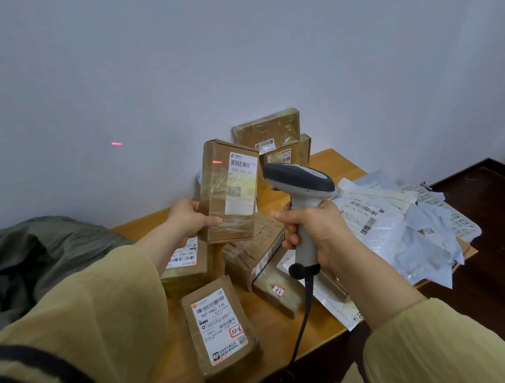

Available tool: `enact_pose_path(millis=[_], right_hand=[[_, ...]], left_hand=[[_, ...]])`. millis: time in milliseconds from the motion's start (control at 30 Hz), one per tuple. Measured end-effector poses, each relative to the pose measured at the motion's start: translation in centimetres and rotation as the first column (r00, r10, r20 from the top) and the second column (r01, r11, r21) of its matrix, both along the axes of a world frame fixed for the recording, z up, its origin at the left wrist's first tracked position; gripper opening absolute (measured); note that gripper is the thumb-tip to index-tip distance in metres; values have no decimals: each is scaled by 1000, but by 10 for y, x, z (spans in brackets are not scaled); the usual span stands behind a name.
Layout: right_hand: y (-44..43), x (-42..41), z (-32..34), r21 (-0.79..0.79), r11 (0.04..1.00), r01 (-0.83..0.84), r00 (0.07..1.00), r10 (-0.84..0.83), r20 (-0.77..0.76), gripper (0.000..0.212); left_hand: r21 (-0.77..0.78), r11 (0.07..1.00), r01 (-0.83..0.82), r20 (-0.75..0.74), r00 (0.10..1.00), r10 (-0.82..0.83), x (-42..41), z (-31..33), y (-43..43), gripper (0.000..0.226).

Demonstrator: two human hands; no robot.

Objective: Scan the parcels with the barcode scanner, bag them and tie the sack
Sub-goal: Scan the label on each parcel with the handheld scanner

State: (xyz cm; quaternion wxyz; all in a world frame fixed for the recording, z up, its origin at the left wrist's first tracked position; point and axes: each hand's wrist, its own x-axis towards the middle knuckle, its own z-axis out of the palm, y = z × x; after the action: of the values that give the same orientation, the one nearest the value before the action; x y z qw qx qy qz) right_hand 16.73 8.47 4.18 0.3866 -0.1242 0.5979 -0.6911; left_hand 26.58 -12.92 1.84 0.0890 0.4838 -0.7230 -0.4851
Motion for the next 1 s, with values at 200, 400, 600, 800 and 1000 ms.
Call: enact_pose_path(millis=[200, 400, 600, 800, 1000], right_hand=[[-3, 1, 1, -5, 1000, -15, 1000, 15, -9, 20], [-10, 3, 1, -10, 999, -37, 999, 37, 39, 22], [-20, 5, 1, -17, 998, -55, 997, 56, 46, 20], [-30, 6, -6, -37, 995, -92, 993, 95, 72, 20], [-43, 6, -22, -2, 994, -107, 985, 106, 137, 20]], left_hand=[[-12, 1000, -9, 13, 1000, 9, 4, -2, -3, 48], [-16, 1000, -16, 38, 999, 16, 9, -4, -7, 50], [-8, 999, -36, 53, 998, 37, 15, -9, -15, 43], [175, 971, -161, 24, 987, 159, 34, -15, -27, 54], [340, 901, -269, 147, 962, 232, 75, -27, -37, 40]])
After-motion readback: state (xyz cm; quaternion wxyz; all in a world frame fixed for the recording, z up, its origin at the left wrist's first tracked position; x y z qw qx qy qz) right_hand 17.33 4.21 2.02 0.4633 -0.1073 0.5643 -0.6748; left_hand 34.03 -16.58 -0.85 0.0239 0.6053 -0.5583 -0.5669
